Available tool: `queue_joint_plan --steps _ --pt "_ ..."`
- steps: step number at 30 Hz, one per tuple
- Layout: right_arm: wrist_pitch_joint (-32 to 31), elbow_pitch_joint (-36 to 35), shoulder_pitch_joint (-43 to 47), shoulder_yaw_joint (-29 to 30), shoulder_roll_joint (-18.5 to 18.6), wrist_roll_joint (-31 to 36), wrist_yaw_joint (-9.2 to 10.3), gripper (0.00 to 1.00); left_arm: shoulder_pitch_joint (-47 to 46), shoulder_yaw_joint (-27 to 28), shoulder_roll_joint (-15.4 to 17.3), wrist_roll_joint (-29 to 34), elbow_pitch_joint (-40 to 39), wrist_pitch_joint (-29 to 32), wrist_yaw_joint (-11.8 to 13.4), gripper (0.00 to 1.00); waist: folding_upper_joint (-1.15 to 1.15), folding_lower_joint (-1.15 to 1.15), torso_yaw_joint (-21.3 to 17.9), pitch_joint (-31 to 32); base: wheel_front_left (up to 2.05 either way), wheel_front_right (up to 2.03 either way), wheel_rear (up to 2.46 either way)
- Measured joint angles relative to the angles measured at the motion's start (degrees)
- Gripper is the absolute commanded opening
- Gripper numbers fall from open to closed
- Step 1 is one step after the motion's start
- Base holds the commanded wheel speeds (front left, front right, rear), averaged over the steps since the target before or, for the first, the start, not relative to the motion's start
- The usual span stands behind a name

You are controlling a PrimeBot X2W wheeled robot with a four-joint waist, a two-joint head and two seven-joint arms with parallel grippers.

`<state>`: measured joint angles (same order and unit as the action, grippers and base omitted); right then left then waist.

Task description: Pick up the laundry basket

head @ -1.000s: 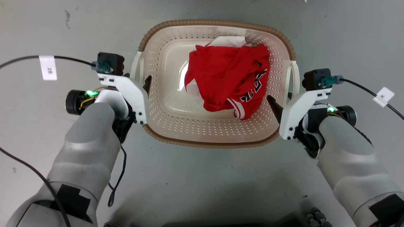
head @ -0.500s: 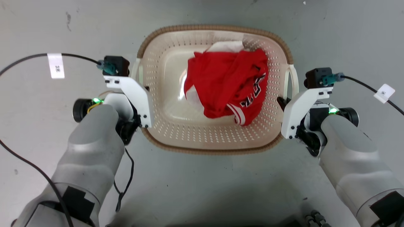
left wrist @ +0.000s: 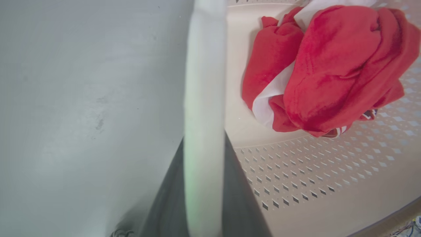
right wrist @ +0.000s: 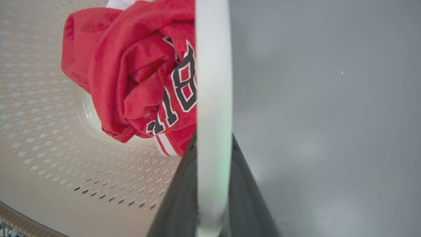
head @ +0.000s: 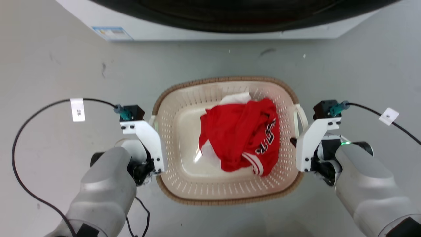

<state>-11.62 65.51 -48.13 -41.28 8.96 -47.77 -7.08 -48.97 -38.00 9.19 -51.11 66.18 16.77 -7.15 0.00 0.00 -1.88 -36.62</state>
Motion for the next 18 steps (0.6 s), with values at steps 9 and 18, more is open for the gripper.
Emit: queue_joint_plan --steps 9,18 --pt "-7.5 1.2 3.1 -3.1 0.7 -4.1 0.0 0.0 4.5 -1.8 -0.5 -4.8 0.3 4.8 0.0 0.0 0.0 -0.01 0.1 11.6 0.0 0.0 0.0" --pt "-13.8 3.0 6.8 -4.4 1.2 -7.5 -0.05 0.0 7.7 -3.9 -0.9 -8.5 0.2 11.1 0.0 0.0 0.0 -0.01 0.7 22.8 0.0 0.0 0.0"
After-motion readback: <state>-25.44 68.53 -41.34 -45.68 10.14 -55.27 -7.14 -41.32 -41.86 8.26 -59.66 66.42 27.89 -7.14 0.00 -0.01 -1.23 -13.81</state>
